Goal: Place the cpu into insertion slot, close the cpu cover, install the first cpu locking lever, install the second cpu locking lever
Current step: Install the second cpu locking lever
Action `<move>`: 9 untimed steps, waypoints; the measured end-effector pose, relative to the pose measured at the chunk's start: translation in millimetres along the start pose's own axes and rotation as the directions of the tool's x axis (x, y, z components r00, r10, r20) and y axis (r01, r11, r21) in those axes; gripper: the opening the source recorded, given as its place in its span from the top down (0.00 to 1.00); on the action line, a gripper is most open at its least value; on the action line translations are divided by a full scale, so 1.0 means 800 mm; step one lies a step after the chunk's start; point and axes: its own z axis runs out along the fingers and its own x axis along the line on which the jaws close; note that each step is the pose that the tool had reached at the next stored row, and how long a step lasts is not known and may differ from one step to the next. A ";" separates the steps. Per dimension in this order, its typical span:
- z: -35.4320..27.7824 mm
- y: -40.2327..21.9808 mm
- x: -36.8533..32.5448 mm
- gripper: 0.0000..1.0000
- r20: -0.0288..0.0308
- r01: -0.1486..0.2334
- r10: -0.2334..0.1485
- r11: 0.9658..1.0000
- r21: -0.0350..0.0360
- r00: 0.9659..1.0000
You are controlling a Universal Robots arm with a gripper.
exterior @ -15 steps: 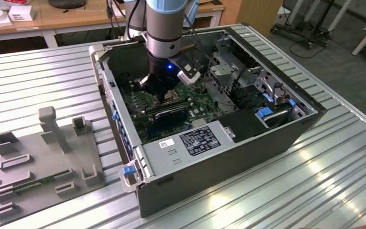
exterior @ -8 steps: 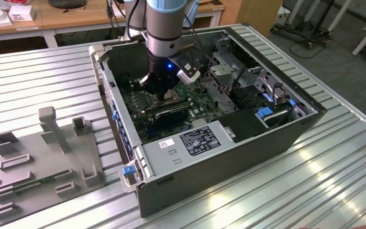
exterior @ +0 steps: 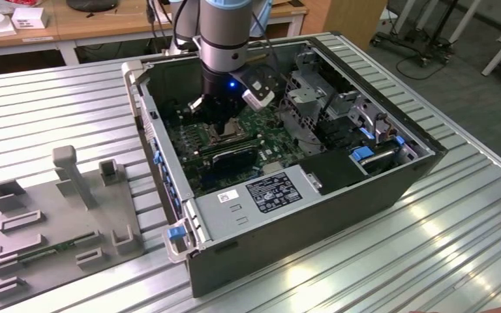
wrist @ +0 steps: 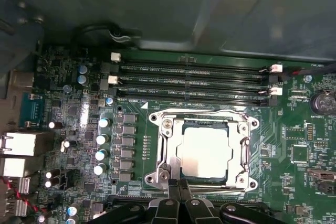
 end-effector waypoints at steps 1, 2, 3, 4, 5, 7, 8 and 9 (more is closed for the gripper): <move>-0.0005 0.0003 -0.0001 0.90 0.000 0.000 0.000 1.000 0.000 1.000; -0.0009 0.0006 -0.0001 0.90 0.000 0.000 0.000 1.000 0.000 1.000; -0.0012 0.0008 0.0000 0.90 0.000 0.000 0.000 1.000 0.000 1.000; -0.0012 0.0012 0.0000 0.90 0.000 0.000 0.000 1.000 0.000 1.000; -0.0012 0.0016 -0.0002 0.90 0.000 0.000 0.000 1.000 0.000 1.000; -0.0011 0.0023 -0.0007 0.90 0.000 0.000 0.000 1.000 -0.002 1.000; -0.0011 0.0029 -0.0011 0.90 0.000 0.000 0.000 1.000 -0.005 1.000; -0.0009 0.0036 -0.0016 0.90 0.000 0.000 0.000 1.000 -0.007 1.000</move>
